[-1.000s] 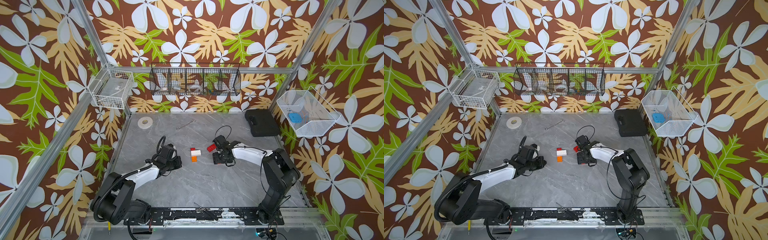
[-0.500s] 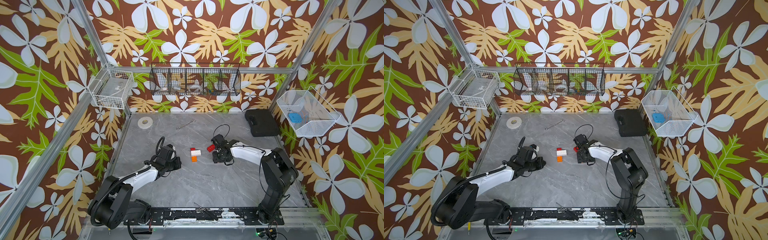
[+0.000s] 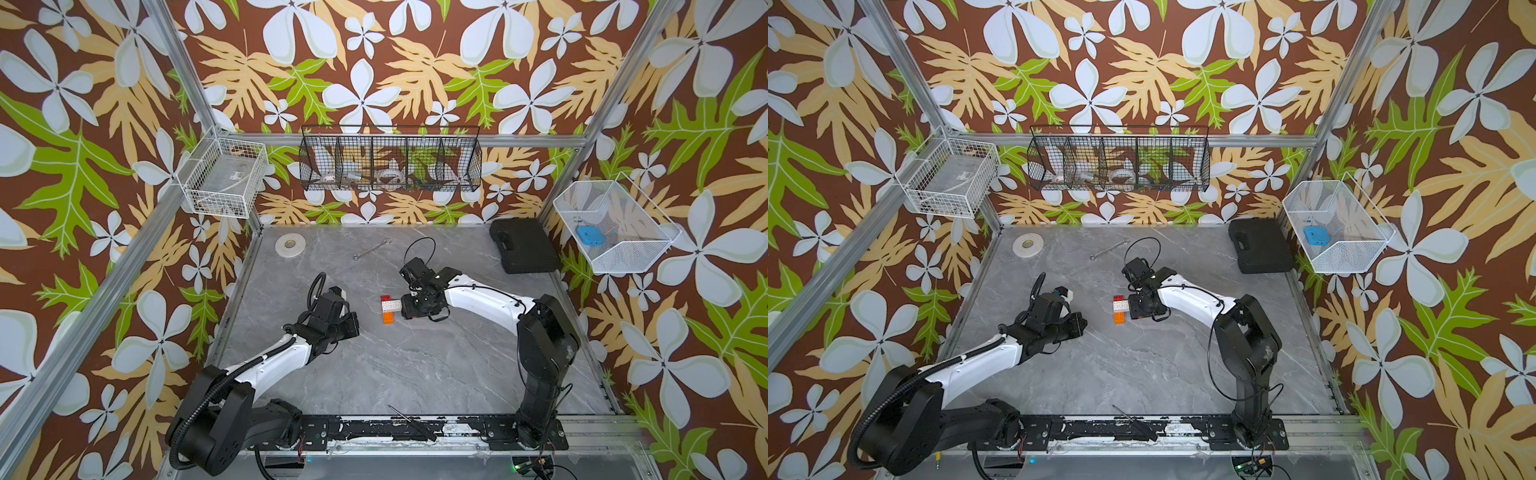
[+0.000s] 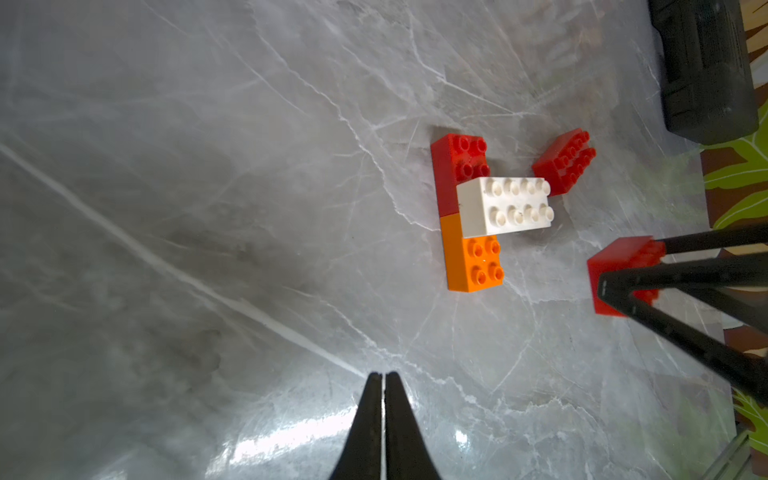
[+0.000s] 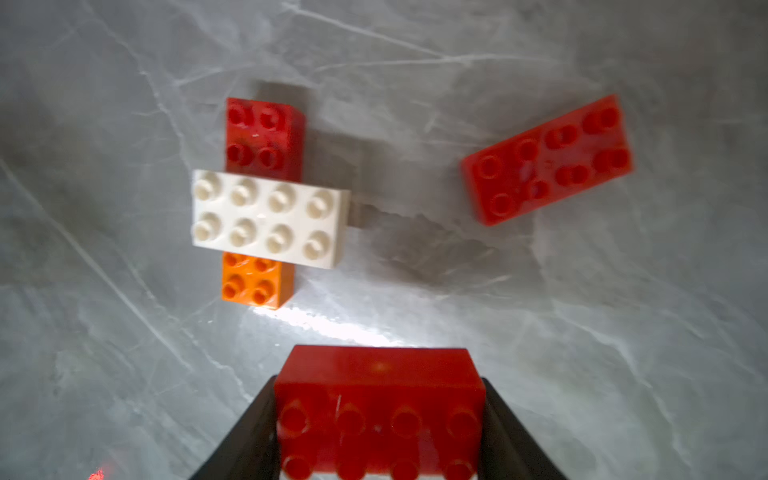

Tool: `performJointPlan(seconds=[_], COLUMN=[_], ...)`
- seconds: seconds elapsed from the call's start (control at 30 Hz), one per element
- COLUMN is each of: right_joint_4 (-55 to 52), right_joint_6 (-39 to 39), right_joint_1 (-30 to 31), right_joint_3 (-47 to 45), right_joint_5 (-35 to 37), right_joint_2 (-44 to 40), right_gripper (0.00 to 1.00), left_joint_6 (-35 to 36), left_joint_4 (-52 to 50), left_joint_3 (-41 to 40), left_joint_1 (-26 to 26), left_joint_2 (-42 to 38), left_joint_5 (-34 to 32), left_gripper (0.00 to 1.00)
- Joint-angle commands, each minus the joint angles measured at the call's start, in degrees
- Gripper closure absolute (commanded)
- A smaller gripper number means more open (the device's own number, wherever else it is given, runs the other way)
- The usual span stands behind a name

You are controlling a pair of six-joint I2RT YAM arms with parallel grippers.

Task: Assemble a rectangle with lego
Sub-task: Assemble the lego brick with the lego brick.

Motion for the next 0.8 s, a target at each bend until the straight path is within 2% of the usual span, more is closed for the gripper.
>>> performJointPlan(seconds=[0.0,0.4,0.77], right_joint_4=[-1.8,-1.0,-1.3], right_joint_6=[2.6,5.3,5.8], right_joint_1=[1.7,4.1,4.1], right_joint_3=[2.8,8.6,10.8], right_joint_5=[-1.2,0.9,3.0], right_joint_2=[2.2,9.1,10.8], right_gripper=[0.48,0.5,0.5], left_joint_6=[1.2,0.7,0.8], left_joint_4=[-2.1,-0.2,0.7], left_joint_3=[-0.2,-1.4,-2.6], left_joint_1=[0.0,0.0,0.0], left_joint_2=[-1.1,-1.8,-2.8], left_joint_5=[-4.1,-3.6,-3.3], left_gripper=[0.92,0.92,0.92])
